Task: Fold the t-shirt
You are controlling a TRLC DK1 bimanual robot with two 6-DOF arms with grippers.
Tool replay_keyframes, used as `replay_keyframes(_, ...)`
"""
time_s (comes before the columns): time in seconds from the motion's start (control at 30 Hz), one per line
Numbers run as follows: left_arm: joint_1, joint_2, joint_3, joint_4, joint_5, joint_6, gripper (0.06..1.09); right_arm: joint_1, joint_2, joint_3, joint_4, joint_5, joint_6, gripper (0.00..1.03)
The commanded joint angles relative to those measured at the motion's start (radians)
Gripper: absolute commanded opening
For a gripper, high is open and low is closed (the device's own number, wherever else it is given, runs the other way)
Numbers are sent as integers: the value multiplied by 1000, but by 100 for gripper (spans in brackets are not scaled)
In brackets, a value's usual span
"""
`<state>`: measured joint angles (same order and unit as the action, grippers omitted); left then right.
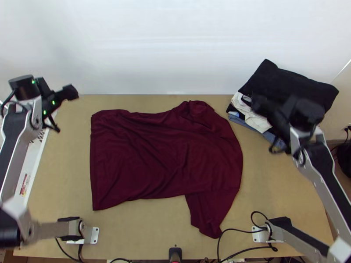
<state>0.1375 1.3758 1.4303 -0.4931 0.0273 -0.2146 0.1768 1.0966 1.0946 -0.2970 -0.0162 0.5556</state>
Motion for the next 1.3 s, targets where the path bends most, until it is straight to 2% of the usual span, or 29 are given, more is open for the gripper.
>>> replay_keyframes(0.0,-32,-132,-136,-53,10,44,105,0,-73,-76,-148,-39,119,92)
replay_keyframes(0.13,-36,-299,-286,-48,10,34,104,-2,-113,-125,-392,-88,191,91)
replay_keyframes(0.33,-32,-435,-375,-47,10,17,104,-8,-150,-240,-580,-153,198,92)
replay_keyframes(0.57,-33,-477,-369,-87,10,4,104,1,-138,-377,-671,-257,198,92)
replay_keyframes(0.67,-32,-489,-372,-111,10,4,104,29,-139,-430,-669,-274,196,84)
replay_keyframes(0.8,-19,-509,-390,-122,10,4,104,72,-126,-446,-669,-280,198,82)
replay_keyframes(0.87,-18,-517,-395,-122,10,4,104,72,-87,-457,-669,-280,193,71)
replay_keyframes(1.03,-19,-518,-396,-116,10,4,104,115,-1,-492,-657,-280,127,68)
replay_keyframes(1.13,-19,-515,-400,-116,10,4,104,122,16,-498,-608,-272,127,39)
replay_keyframes(1.17,-21,-515,-400,-116,10,4,104,128,16,-501,-591,-268,124,33)
replay_keyframes(1.27,-21,-517,-400,-116,10,6,104,148,45,-504,-577,-263,122,34)
